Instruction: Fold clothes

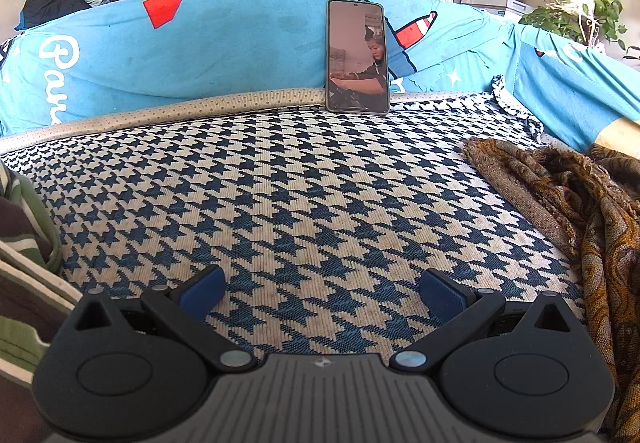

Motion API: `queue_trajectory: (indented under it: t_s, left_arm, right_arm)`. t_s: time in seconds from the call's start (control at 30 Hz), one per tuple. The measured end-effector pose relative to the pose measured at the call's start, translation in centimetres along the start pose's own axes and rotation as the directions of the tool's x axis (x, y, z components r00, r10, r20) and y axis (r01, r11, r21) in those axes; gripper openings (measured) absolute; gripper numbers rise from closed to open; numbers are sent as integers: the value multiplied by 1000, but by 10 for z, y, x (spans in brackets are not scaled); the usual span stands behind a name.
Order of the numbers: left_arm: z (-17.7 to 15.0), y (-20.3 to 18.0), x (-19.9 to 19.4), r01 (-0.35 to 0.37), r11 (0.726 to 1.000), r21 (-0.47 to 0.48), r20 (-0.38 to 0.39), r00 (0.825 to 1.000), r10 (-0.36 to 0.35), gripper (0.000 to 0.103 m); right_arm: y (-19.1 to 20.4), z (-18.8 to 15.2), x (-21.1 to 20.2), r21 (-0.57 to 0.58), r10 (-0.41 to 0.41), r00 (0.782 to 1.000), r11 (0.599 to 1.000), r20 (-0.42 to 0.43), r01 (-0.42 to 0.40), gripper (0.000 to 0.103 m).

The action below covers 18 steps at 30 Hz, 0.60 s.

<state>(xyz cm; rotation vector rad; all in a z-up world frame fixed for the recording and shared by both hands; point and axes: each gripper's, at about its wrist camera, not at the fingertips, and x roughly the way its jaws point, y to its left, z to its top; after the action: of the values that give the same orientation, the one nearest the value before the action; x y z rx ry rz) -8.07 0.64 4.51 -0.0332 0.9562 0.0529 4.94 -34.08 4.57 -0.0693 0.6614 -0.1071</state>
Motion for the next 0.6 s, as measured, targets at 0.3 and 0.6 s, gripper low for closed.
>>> queue_trajectory:
  t_s: [0.3, 0.6]
  left_arm:
    - [5, -52, 2, 79, 993, 91, 7, 997, -80, 103]
    - [16, -80, 26, 40, 979, 201, 1, 999, -41, 103]
  right_arm:
    - [0, 0, 0, 0, 0, 1000, 1000, 0, 0, 103]
    - [-1, 0, 1, -3, 4, 1000, 1000, -5, -4, 103]
